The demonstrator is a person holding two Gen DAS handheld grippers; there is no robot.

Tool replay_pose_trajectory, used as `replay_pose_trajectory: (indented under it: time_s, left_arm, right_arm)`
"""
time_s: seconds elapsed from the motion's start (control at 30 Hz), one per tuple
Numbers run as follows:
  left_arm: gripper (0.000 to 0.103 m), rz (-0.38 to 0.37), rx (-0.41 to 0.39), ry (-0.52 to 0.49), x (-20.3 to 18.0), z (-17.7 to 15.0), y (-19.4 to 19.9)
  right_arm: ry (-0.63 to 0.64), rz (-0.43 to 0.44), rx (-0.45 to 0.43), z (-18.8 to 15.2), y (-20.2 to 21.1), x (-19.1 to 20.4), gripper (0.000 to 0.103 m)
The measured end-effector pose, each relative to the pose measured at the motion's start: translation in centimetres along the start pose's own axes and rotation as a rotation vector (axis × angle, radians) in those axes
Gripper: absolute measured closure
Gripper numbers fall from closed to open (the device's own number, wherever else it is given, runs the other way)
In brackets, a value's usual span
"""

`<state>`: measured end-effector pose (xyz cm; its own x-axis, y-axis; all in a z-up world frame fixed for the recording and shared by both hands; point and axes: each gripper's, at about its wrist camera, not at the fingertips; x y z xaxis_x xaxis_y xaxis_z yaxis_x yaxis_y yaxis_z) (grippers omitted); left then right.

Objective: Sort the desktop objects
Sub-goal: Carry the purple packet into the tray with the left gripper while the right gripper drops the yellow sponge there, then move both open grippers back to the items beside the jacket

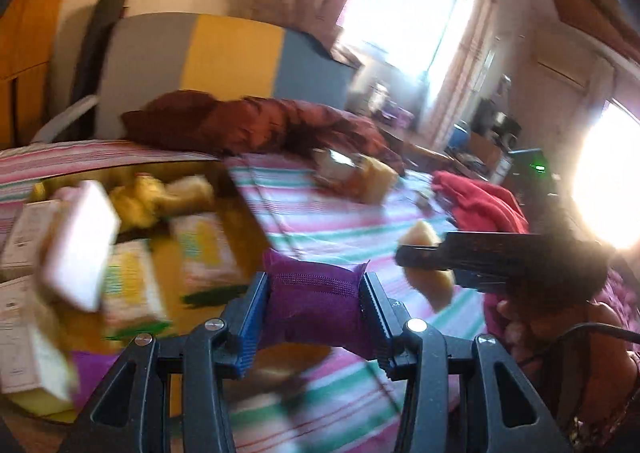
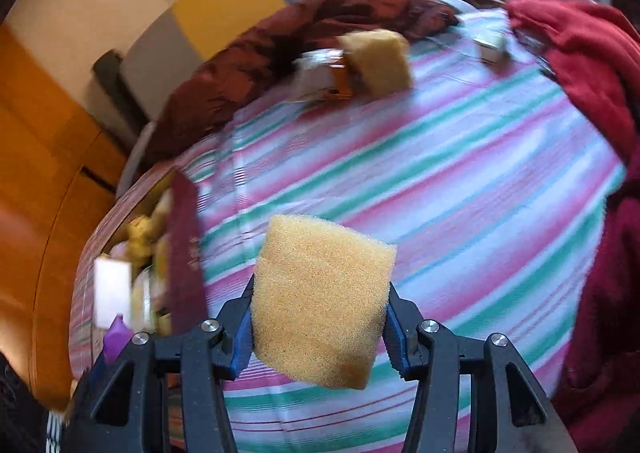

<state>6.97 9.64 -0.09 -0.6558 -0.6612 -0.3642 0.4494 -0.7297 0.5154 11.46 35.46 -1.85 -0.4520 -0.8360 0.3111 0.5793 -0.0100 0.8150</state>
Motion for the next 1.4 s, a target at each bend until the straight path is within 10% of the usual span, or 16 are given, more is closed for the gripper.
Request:
replay_pose_trajectory:
  time_s: [0.8, 1.4]
  left_arm:
    - [0.045, 0.219, 0.150, 0.059, 6.9, -3.3, -0.1]
    - [0.045, 0.237, 0.060, 0.126, 6.8, -2.2, 2.9]
  right_arm:
    - [0.339, 0.132, 0.063, -3.2, -2.1, 13.8, 0.045]
    - [0.231, 0.173, 0.013, -1.9, -0.8, 11.0, 0.031]
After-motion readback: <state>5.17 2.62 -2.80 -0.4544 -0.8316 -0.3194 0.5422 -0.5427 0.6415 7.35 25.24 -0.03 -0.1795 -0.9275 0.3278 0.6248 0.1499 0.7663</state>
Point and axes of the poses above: each gripper's, at about its wrist camera, not at the fingertips, and y roughly against the way its jaws point, x to its left, z to its top, and after that the axes turned 6 degrees about -z, right-handed
